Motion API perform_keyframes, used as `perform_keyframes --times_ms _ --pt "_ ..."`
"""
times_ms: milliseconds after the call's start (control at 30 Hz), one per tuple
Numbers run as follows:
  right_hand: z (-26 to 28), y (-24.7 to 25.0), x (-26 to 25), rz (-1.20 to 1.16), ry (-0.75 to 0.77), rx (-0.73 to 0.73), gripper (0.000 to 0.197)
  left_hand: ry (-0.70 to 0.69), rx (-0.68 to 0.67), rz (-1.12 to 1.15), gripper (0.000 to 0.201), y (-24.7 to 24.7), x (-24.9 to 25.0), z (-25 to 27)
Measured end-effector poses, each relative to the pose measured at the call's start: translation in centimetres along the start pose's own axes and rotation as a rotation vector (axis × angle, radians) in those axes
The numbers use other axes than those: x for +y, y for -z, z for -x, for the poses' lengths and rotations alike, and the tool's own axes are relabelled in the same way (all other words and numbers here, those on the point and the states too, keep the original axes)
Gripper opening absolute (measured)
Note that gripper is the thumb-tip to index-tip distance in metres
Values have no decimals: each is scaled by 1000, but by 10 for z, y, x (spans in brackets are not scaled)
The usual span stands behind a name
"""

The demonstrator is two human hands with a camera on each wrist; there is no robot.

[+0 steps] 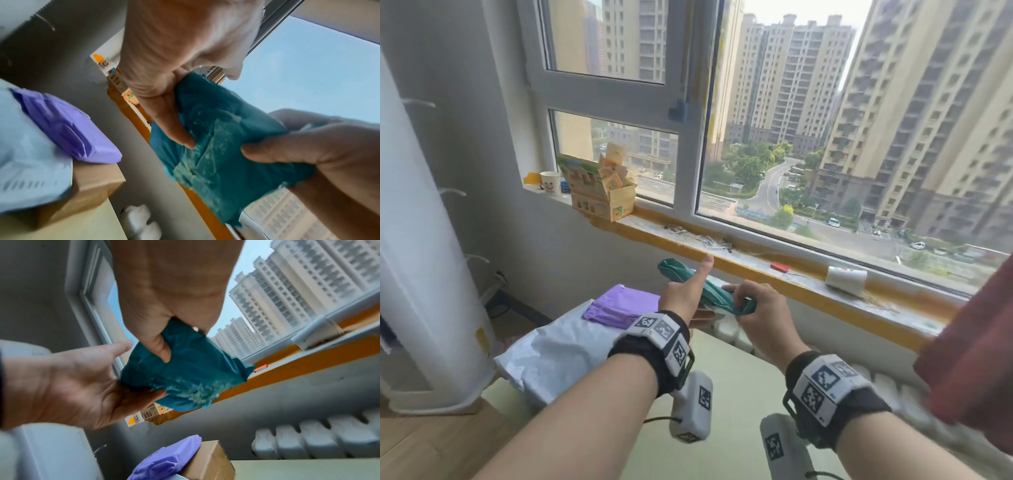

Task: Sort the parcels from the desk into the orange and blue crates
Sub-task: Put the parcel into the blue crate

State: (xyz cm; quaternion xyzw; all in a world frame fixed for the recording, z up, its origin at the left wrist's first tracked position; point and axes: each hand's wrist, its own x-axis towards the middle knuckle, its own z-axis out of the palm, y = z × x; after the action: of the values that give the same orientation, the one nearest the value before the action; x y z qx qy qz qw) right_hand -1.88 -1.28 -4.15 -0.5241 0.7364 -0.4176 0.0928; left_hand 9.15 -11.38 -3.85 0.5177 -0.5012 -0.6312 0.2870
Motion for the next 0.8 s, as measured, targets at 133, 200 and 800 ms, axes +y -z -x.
perform_keyframes --times_ms 133,200,800 --pt "12 6 1 111 120 -8 49 37 -28 114 45 -14 -9 0" --pt "16 9 2 185 159 -92 46 36 -18 130 38 -18 -12 -1" --pt "22 55 31 398 149 0 88 -538 -166 -771 30 -41 -30 7"
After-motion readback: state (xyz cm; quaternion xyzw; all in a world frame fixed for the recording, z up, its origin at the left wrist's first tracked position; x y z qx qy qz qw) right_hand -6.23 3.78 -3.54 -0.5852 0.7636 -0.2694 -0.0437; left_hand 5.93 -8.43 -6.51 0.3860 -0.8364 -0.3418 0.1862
